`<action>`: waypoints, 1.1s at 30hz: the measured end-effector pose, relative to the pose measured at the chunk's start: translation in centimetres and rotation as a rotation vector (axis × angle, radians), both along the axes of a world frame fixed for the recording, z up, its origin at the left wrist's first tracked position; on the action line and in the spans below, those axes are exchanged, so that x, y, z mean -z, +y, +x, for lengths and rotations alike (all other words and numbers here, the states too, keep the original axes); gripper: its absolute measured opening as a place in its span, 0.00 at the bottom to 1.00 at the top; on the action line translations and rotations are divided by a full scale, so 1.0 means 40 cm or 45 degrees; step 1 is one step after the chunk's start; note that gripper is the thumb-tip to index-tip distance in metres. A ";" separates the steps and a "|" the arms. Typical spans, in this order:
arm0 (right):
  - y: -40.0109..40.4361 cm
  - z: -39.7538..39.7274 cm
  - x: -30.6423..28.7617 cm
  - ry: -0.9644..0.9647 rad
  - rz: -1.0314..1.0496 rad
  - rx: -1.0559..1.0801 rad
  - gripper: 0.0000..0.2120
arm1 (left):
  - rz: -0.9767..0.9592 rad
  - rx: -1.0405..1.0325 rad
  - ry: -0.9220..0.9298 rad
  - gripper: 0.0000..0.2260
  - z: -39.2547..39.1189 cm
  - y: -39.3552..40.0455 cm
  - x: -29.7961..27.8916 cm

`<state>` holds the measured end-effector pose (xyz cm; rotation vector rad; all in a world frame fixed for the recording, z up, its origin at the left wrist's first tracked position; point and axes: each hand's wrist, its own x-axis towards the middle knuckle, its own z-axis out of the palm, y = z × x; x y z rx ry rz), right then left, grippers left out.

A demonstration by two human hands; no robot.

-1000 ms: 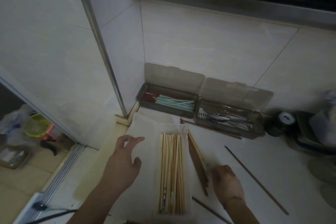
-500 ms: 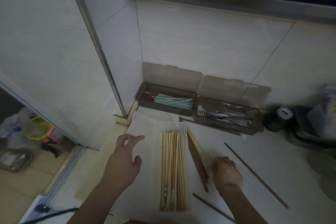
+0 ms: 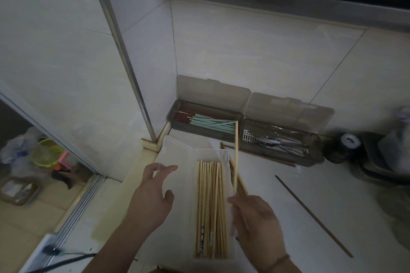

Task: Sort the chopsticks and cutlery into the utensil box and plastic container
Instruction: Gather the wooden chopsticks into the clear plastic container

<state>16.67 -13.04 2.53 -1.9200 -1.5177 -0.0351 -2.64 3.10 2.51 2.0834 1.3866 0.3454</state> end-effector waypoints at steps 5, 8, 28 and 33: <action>0.037 -0.075 0.080 -0.352 -0.376 -0.165 0.06 | -0.001 0.009 -0.010 0.27 -0.003 0.003 0.001; 0.024 -0.084 0.115 -0.446 -0.610 -0.226 0.07 | 0.007 0.002 -0.007 0.27 0.000 -0.001 -0.002; -0.013 0.167 0.239 0.032 -0.693 0.328 0.09 | -0.013 0.011 -0.019 0.27 -0.005 0.000 -0.006; -0.043 0.170 0.230 -0.038 -0.673 0.504 0.10 | -0.011 0.003 -0.014 0.26 -0.003 -0.003 -0.007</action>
